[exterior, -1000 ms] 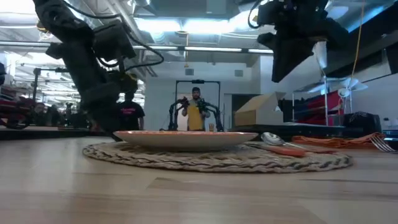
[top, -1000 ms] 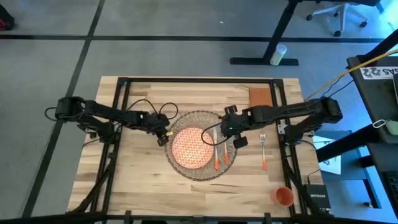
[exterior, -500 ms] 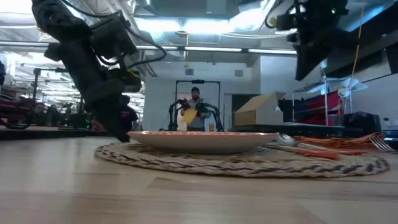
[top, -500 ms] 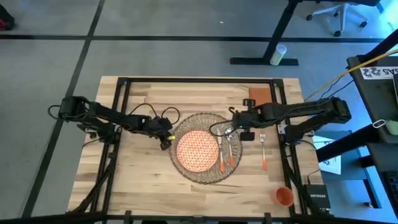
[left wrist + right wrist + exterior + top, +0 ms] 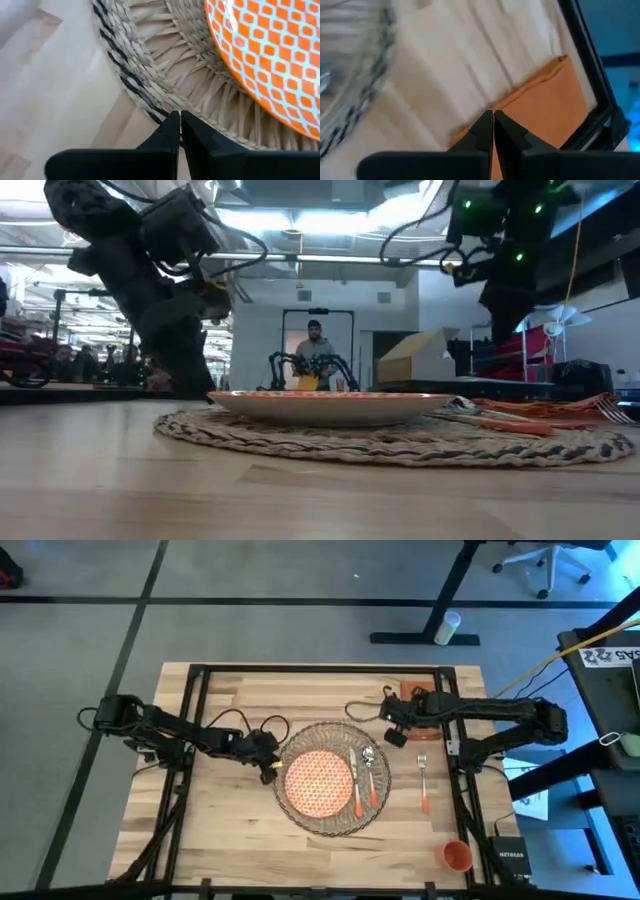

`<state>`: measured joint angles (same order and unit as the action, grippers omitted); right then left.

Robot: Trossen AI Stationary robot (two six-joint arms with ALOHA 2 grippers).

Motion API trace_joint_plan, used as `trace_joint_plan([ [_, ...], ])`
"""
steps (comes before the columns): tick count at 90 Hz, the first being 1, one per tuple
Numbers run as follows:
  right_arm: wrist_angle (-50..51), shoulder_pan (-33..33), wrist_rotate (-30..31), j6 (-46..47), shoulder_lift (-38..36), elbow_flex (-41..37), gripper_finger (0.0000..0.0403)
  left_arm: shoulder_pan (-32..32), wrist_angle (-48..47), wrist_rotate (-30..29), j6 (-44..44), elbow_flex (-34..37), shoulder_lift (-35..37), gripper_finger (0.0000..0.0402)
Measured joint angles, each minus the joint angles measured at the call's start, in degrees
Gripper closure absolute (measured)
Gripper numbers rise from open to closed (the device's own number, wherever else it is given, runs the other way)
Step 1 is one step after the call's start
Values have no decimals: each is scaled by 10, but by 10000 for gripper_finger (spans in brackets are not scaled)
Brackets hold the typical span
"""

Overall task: Set table place
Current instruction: Move the orange table napkin beside the brown woven placemat

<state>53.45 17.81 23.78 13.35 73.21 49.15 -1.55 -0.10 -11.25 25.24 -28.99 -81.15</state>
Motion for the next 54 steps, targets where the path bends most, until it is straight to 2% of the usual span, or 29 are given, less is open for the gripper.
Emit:
trace_joint_plan([
  [13,-18,57,0,4,0,-20,403,1,-11,-18,-6,0,22,401],
  [35,-37,118,5,17,0,-65,403,1,-21,-21,-12,0,89,401],
  [54,-89,153,-30,15,0,-116,403,0,-55,-21,-16,0,137,401],
])
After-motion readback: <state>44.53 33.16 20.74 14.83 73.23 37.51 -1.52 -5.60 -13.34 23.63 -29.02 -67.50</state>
